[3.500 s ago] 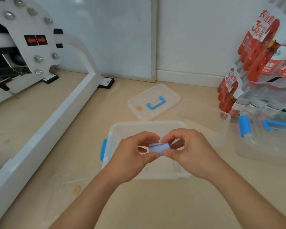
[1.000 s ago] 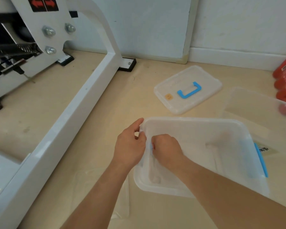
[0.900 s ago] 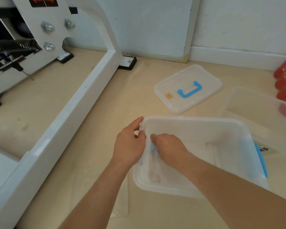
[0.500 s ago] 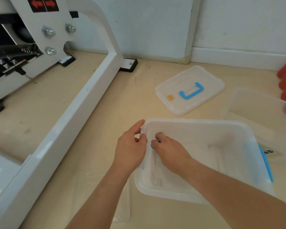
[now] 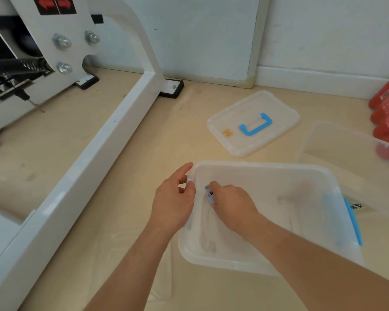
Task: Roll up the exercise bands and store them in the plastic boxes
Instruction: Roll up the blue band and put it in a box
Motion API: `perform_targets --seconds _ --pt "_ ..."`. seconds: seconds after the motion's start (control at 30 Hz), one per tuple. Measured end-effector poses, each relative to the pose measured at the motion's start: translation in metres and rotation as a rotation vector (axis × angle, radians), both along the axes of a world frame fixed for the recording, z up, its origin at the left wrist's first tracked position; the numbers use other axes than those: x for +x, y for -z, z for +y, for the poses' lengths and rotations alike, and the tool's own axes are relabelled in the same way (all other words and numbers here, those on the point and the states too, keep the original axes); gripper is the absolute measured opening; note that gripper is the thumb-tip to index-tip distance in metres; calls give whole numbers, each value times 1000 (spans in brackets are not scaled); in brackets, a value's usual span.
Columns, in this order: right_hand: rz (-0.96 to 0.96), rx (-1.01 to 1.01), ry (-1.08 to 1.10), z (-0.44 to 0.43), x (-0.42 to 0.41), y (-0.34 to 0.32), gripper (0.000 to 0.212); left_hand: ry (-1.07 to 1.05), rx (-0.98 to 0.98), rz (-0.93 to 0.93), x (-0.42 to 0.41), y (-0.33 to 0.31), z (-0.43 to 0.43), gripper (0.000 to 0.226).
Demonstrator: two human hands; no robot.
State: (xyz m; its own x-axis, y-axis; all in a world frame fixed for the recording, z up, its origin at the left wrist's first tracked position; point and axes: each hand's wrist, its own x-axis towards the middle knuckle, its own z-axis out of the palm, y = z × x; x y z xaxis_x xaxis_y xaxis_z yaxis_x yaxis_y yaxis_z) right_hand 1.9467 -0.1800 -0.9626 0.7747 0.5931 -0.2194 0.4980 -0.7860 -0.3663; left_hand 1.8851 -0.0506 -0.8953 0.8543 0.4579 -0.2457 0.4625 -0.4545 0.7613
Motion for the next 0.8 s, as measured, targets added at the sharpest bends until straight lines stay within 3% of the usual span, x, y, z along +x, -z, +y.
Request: perform_targets --seconds 0.1,0.27,0.47,0.57,0.7,0.8 --pt "101 65 85 -2 0 5 26 0 -5 2 0 1 0 42" --pt "205 66 132 -2 0 -2 33 4 -7 -5 -1 -1 0 42" --pt "279 3 150 -13 -2 -20 20 47 86 -9 -4 1 -1 45" --pt "315 -17 157 -19 -4 -31 24 44 188 8 -5 0 -2 44" --pt "291 -41 126 -30 -4 -61 20 37 360 -100 -2 -13 0 39" --pt "217 94 181 -46 4 -95 11 95 412 -154 15 -31 -1 31"
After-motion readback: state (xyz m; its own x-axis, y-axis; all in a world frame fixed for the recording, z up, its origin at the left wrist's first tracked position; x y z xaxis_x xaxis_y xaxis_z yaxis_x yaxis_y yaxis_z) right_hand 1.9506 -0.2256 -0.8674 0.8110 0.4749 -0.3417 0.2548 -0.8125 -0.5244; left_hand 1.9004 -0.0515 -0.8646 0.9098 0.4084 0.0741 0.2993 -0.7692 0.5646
